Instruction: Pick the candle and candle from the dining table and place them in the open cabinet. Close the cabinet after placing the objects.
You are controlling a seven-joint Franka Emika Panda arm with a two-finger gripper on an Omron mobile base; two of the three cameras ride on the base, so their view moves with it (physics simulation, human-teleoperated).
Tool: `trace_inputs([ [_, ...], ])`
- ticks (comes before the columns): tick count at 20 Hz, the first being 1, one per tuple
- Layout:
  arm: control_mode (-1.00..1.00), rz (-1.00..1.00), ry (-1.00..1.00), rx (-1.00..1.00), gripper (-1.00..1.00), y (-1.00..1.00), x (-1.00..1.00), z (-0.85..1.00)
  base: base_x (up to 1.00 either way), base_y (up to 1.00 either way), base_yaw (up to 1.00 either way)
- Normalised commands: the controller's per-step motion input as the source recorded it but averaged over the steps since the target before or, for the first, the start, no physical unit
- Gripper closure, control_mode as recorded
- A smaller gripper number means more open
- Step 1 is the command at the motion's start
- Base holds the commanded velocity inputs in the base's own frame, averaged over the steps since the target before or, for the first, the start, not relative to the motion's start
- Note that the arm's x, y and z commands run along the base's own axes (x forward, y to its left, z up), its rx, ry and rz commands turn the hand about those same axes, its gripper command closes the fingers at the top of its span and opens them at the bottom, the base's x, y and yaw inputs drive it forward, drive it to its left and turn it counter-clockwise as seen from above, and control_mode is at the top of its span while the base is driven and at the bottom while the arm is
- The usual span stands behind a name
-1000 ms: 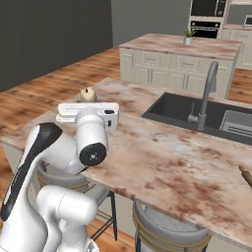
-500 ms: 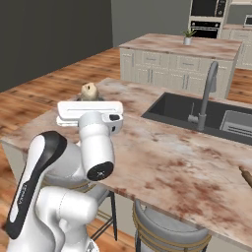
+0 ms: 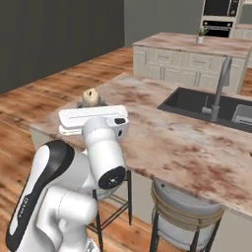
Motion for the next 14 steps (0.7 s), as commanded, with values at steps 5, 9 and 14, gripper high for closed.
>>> trace_inputs([
  [5,1.0,0.0,0.0,0.0,1.0,0.0,0.0,0.0,-0.76,0.87,0.17],
  [9,1.0,0.0,0.0,0.0,1.0,0.0,0.0,0.0,-0.04,1.0,0.01],
  [14,1.0,0.0,0.0,0.0,1.0,0.0,0.0,0.0,0.3,1.0,-0.02],
])
